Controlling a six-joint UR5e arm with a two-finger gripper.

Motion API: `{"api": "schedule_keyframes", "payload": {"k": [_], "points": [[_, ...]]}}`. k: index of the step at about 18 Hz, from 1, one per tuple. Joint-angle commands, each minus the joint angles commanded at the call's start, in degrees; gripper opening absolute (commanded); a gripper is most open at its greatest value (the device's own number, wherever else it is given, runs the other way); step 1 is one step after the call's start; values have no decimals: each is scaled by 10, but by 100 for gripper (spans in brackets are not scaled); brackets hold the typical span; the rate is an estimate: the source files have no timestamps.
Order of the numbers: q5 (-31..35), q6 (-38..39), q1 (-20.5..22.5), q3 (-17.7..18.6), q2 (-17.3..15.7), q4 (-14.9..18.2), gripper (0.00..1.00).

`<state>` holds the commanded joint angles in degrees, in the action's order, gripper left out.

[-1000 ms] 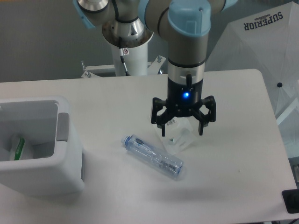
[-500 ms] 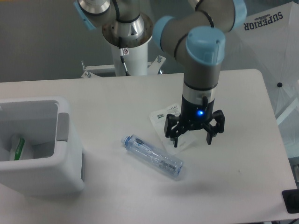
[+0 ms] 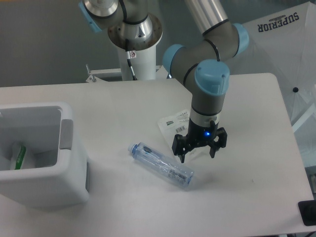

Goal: Place the trash in the trash can
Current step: 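Move the gripper over the white paper wrapper beside the bottle, then lower the gripper onto the paper wrapper and close on it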

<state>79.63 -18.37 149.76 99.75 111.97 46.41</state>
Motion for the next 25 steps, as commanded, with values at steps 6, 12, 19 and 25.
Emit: {"api": "schedule_keyframes", "payload": {"k": [6, 12, 19, 25], "points": [[4, 12, 23, 32, -3, -2, 100], [25, 13, 29, 45, -1, 0, 100], [26, 16, 26, 69, 0, -5, 99], [26, 18, 21, 78, 11, -10, 89]]}}
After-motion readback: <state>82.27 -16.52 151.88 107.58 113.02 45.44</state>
